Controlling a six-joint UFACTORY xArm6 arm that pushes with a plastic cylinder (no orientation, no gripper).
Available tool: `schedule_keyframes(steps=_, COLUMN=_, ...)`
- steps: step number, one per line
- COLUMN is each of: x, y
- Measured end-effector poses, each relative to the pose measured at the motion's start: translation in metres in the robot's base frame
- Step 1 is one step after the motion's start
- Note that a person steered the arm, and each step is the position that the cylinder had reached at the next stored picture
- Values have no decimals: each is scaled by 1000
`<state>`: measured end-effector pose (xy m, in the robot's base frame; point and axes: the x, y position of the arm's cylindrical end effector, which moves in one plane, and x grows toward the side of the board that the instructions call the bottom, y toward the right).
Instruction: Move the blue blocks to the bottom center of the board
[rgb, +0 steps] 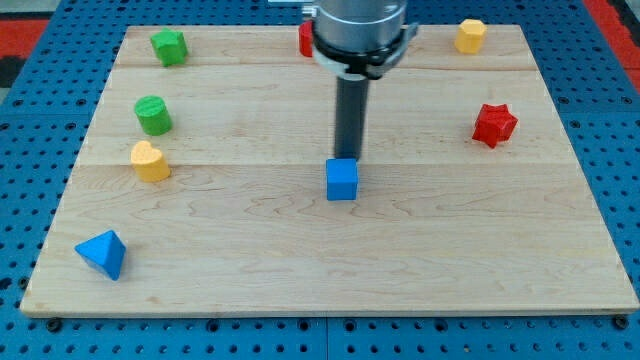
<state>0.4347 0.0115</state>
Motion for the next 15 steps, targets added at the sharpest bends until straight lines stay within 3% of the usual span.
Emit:
schedule_keyframes(steps=2, x=13, y=-88)
schedule_keyframes(steps=3, x=40, y=-110)
schedule_keyframes(steps=4, x=63, y=-177)
schedule_keyframes(steps=5, x=53, y=-270)
schedule_keyframes(steps=6, x=73, y=-316)
schedule_keyframes(steps=8, x=147, y=-228)
schedule_keyframes(steps=9, x=118, y=-147)
schedule_keyframes(steps=10, x=116, y=-119)
schedule_keyframes(steps=14, x=120, y=-146)
schedule_keyframes(steps=15, x=160, y=-185)
